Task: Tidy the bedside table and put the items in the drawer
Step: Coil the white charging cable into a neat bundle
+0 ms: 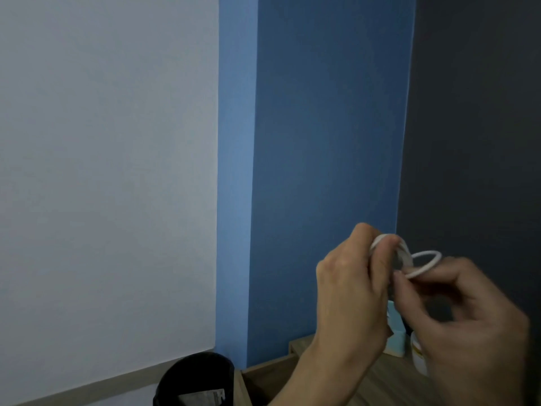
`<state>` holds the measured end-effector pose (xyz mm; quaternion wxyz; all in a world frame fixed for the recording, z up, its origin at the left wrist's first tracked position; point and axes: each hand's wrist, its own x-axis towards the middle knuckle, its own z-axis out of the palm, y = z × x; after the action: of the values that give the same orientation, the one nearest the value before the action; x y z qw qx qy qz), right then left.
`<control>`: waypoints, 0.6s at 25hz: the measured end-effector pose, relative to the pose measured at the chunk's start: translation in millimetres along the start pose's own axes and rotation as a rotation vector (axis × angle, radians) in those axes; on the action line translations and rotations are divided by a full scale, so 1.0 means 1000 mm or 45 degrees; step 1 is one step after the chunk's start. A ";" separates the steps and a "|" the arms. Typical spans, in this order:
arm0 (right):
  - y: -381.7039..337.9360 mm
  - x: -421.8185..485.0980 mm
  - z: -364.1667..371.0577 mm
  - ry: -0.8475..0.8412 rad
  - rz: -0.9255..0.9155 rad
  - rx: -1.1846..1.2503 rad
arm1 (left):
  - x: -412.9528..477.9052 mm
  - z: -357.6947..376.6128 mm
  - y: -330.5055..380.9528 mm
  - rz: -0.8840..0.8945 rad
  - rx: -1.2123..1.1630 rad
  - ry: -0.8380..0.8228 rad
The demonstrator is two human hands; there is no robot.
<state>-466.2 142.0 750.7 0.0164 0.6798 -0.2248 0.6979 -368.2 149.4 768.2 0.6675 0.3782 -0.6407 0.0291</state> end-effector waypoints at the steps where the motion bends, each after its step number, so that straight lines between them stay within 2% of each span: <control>1: 0.004 -0.002 0.002 0.014 -0.023 -0.067 | -0.001 0.000 0.000 0.020 0.018 -0.001; 2: 0.009 -0.003 0.004 0.043 -0.013 -0.111 | -0.001 0.001 0.001 0.037 0.025 0.002; 3: 0.014 -0.004 0.006 0.050 0.106 -0.029 | -0.002 0.002 0.001 0.048 0.016 0.004; 4: 0.014 -0.002 0.007 0.039 0.253 0.148 | -0.003 0.003 0.002 0.053 0.002 0.003; 6: 0.013 0.002 0.010 -0.136 0.519 0.521 | -0.005 0.004 0.002 0.043 -0.021 -0.007; 8: 0.008 0.006 0.008 -0.326 0.544 0.604 | -0.005 0.004 0.001 0.001 -0.069 -0.003; 10: 0.010 0.007 0.003 -0.443 0.443 0.533 | -0.002 0.000 0.000 -0.035 -0.127 0.039; 12: 0.012 0.008 0.000 -0.427 0.319 0.484 | 0.001 -0.005 0.000 -0.065 -0.176 0.065; 15: 0.023 0.009 -0.012 -0.432 0.263 0.369 | 0.006 -0.013 0.000 -0.137 -0.193 0.051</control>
<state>-485.8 122.5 752.9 -0.1907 0.7560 -0.1900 0.5967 -356.2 153.4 774.6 0.7075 0.3598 -0.6064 -0.0478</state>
